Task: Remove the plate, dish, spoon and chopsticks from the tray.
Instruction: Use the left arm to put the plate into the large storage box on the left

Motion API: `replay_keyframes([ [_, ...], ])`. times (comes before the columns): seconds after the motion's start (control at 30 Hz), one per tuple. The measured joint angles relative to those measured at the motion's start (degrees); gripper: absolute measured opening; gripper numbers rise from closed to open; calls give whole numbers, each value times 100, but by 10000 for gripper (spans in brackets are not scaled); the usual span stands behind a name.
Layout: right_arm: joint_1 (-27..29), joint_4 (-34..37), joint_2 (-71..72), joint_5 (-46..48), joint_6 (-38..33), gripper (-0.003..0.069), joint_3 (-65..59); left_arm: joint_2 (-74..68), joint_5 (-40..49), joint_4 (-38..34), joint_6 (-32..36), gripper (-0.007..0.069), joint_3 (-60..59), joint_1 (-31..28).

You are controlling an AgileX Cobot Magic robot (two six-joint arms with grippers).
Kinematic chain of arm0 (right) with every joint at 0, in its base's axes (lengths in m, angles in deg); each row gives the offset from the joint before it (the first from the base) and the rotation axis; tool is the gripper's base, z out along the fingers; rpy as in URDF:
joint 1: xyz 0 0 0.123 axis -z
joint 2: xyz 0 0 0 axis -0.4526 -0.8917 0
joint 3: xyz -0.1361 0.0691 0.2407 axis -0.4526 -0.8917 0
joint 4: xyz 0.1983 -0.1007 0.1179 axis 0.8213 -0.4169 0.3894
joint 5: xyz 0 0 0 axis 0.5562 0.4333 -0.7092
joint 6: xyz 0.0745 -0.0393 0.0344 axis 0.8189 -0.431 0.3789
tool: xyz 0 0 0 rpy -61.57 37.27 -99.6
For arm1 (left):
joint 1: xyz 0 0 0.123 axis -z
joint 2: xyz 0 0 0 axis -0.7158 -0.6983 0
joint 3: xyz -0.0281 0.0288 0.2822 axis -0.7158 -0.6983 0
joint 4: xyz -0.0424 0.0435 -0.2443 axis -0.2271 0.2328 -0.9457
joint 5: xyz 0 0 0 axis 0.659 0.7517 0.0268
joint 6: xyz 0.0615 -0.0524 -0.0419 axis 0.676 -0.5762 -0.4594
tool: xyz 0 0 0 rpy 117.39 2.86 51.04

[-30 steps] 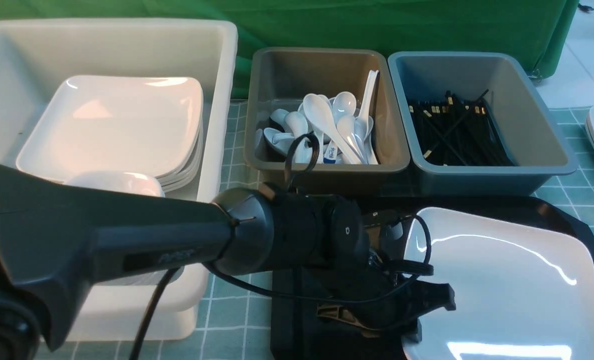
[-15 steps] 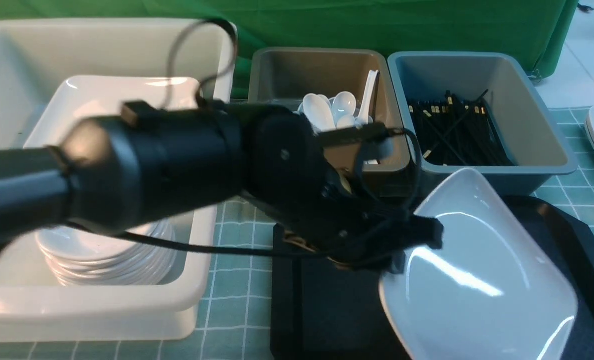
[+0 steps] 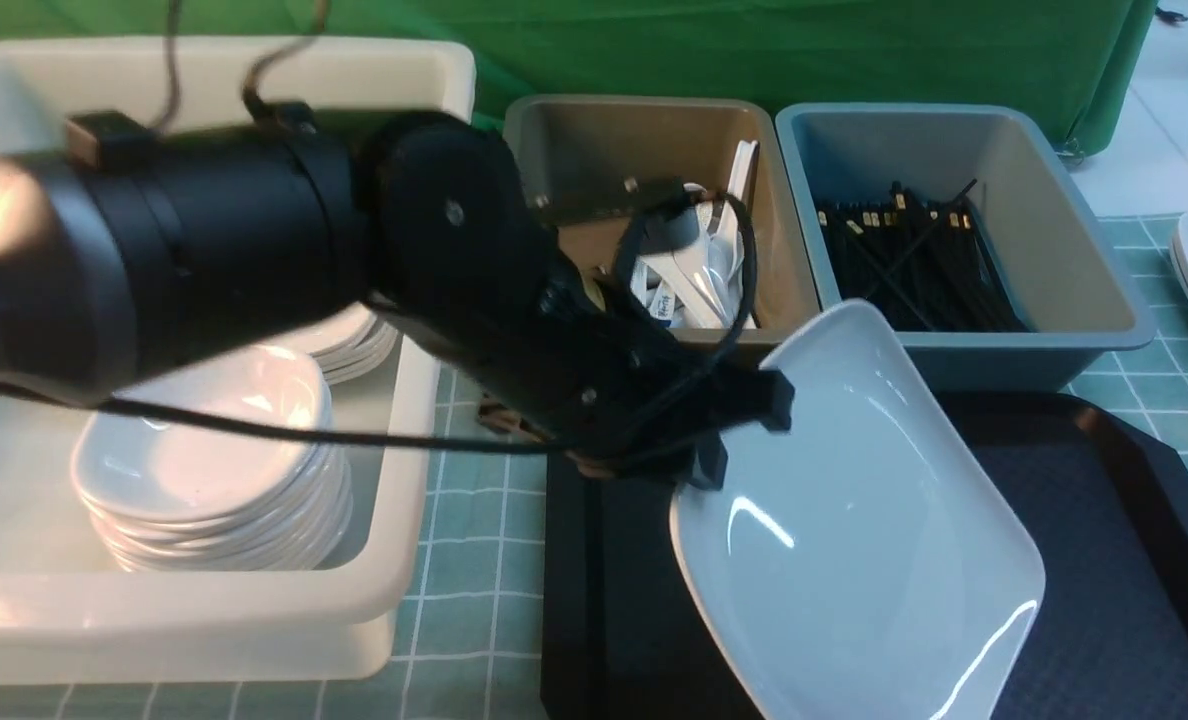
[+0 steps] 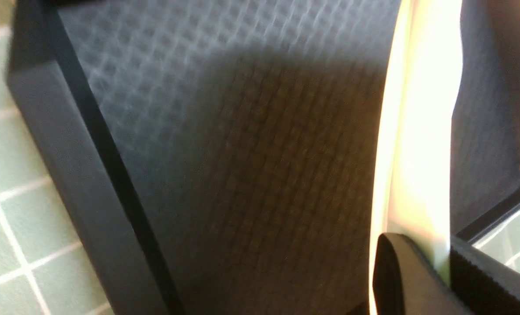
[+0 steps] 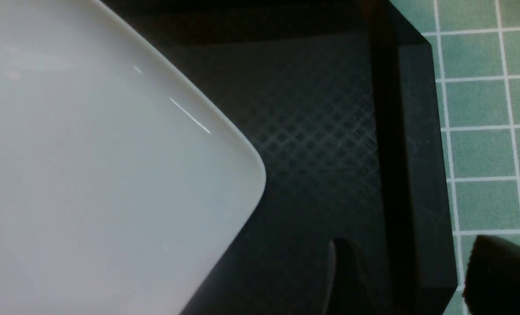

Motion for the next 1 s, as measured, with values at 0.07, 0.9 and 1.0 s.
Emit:
replay_keyframes([
  [0.07, 0, 0, 0, -12, 0, 395, 0, 67, 86, -29, 18, 29, 165, -103],
  [0.9, 0, 0, 0, -56, 0, 395, 0, 369, 1320, -2351, 2510, 31, 1561, -6089],
  [1.0, 0, 0, 0, -56, 0, 395, 0, 113, 1168, -2337, 2701, 31, 1587, -6444],
])
